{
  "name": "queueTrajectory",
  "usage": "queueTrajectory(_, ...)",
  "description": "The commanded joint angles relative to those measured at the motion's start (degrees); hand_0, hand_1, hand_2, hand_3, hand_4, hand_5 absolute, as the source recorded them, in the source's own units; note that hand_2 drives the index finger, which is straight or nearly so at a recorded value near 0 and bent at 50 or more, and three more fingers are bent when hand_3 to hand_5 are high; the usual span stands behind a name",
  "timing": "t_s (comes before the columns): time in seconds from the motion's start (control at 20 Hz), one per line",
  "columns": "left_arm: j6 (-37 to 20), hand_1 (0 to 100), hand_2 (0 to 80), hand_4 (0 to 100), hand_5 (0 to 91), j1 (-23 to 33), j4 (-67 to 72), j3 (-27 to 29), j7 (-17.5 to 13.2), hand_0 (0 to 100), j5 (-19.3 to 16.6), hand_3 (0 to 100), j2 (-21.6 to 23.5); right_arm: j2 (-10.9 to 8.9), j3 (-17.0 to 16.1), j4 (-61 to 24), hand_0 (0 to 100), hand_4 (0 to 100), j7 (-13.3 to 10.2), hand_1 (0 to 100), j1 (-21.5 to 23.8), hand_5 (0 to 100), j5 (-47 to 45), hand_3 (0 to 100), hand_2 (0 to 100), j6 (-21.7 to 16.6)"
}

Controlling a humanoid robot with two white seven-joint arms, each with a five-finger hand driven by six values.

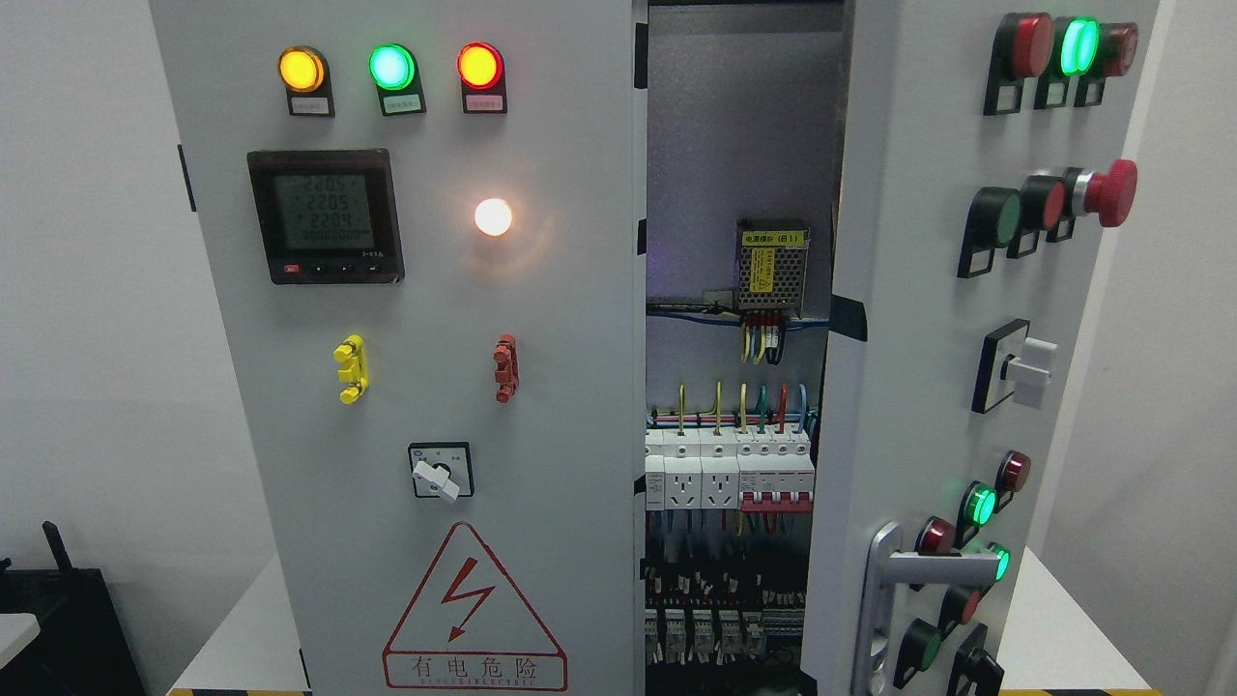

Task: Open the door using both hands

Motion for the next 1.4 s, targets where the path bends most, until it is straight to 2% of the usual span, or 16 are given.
queueTrajectory(0.0,0.2,0,0.0,4,0.0,-7.1,-1.7,-0.3,-0.6,0,2.9,0,6.2,0.08,0.0,0.0,0,0,0.0,0,0.0,0,0.0,0,0,0.0)
queueTrajectory(0.15,0.6,0,0.0,4,0.0,-13.0,-2.8,-3.6,-3.8,0,4.3,0,8.2,-0.01,0.0,0.0,0,0,0.0,0,0.0,0,0.0,0,0,0.0)
queueTrajectory(0.35,1.0,0,0.0,4,0.0,-22.7,-2.9,-13.3,-4.1,0,4.3,0,8.8,0.08,0.0,0.0,0,0,0.0,0,0.0,0,0.0,0,0,0.0)
queueTrajectory(0.45,1.0,0,0.0,4,0.0,-25.7,-2.9,-15.9,-4.1,0,4.6,0,10.4,-0.01,0.0,0.0,0,0,0.0,0,0.0,0,0.0,0,0,0.0)
queueTrajectory(0.6,1.5,0,0.0,4,0.0,-28.2,-3.0,-16.2,-4.6,0,7.2,0,10.9,0.08,0.0,0.0,0,0,0.0,0,0.0,0,0.0,0,0,0.0)
queueTrajectory(0.7,4.1,0,0.0,4,0.0,-29.9,-3.7,-16.2,-5.7,0,8.6,0,11.5,-0.01,0.0,0.0,0,0,0.0,0,0.0,0,0.0,0,0,0.0)
queueTrajectory(0.85,7.7,0,0.0,4,0.0,-32.5,-4.9,-16.4,-6.0,0,12.9,0,13.0,-0.01,0.0,0.0,0,0,0.0,0,0.0,0,0.0,0,0,0.0)
queueTrajectory(1.0,9.3,0,0.0,4,0.0,-34.3,-5.2,-17.2,-6.0,0,13.1,0,12.3,0.08,0.0,0.0,0,0,0.0,0,0.0,0,0.0,0,0,0.0)
queueTrajectory(1.05,10.5,0,0.0,4,0.0,-36.5,-5.2,-18.5,-6.0,0,13.1,0,11.3,-0.01,0.0,0.0,0,0,0.0,0,0.0,0,0.0,0,0,0.0)
queueTrajectory(1.2,16.6,0,0.0,4,0.0,-49.2,-3.8,-28.6,-5.9,0,12.3,0,6.2,-0.01,0.0,0.0,0,0,0.0,0,0.0,0,0.0,0,0,0.0)
queueTrajectory(1.35,17.9,0,0.0,4,0.0,-54.7,-2.7,-33.2,-5.9,0,12.3,0,5.2,-0.01,0.0,0.0,0,0,0.0,0,0.0,0,0.0,0,0,0.0)
